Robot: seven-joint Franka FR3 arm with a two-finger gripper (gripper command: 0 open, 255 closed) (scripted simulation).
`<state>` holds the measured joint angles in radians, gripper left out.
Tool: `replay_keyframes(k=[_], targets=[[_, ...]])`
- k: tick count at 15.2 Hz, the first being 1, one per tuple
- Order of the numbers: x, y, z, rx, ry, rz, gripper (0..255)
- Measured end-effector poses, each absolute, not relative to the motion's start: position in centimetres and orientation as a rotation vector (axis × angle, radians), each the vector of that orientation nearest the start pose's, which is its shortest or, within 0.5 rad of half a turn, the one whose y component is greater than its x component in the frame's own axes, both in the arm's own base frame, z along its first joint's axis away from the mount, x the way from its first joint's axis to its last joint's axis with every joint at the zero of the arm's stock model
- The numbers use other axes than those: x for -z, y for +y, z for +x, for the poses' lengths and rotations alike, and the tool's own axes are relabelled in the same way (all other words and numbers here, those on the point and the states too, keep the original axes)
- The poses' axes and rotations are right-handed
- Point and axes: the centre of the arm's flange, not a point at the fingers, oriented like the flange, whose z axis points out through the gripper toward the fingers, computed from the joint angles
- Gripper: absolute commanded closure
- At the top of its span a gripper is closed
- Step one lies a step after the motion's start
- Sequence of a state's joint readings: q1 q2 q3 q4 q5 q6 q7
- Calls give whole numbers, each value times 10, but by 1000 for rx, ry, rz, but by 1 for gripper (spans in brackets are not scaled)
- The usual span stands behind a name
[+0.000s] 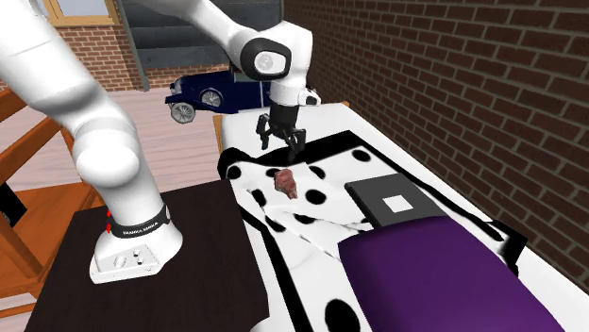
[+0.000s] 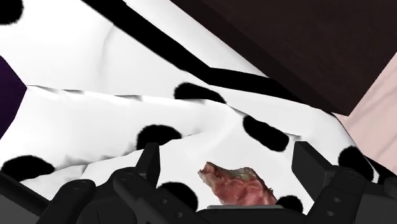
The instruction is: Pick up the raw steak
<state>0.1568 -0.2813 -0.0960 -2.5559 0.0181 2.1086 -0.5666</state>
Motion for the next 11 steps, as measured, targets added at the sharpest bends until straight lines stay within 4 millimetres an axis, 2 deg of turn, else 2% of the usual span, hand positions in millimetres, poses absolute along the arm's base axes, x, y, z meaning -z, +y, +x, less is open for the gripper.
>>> replay_keyframes(k=[5, 11], targets=[[-298, 52, 433, -207, -1183, -2820, 0], [-236, 88, 454, -174, -1473, -2690, 0]])
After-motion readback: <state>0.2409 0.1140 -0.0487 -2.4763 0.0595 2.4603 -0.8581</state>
